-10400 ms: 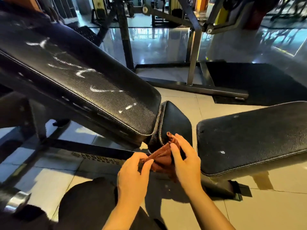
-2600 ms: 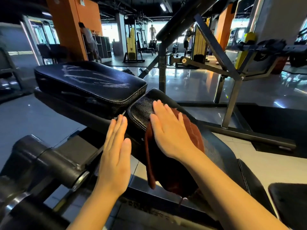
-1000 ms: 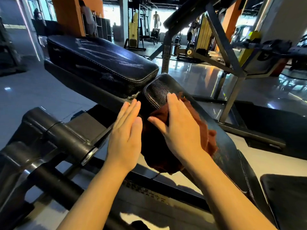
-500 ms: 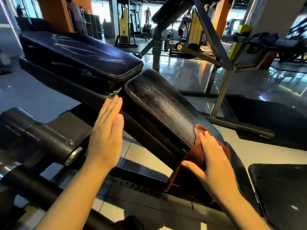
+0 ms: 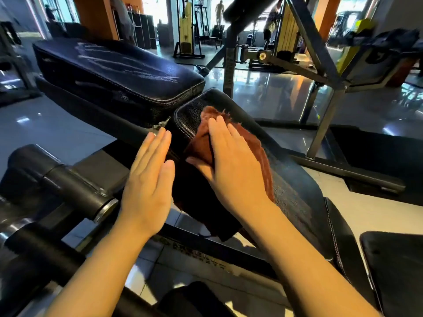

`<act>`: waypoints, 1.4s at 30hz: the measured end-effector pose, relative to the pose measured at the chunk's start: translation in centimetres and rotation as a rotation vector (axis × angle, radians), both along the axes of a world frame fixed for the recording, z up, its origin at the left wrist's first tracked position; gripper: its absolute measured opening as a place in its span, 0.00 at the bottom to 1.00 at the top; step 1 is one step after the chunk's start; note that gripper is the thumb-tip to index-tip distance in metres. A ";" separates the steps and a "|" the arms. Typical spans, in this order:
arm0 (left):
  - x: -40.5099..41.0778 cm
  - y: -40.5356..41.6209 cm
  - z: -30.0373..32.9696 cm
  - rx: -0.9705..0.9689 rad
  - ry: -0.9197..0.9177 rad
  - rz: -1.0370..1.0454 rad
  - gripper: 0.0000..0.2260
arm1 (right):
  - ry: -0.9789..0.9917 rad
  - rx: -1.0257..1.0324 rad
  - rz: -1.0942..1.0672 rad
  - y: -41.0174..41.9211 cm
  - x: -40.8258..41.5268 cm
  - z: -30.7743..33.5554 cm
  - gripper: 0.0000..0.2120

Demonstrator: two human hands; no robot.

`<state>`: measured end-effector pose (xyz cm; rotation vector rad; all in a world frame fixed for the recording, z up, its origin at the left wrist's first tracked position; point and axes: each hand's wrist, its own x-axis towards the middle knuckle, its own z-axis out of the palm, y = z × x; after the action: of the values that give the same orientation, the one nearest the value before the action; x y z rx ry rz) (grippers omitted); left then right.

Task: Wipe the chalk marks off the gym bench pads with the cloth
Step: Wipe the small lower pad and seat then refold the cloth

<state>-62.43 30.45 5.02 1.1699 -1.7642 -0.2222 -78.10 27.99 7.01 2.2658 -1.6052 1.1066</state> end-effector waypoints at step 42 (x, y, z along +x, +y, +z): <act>-15.5 9.4 -6.9 0.502 0.800 0.065 0.25 | -0.007 0.151 0.276 4.4 -11.3 -5.8 0.40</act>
<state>-77.93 39.87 -1.91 1.2355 -0.9768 -0.9897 -89.44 32.37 1.22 2.6478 -1.4556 1.0843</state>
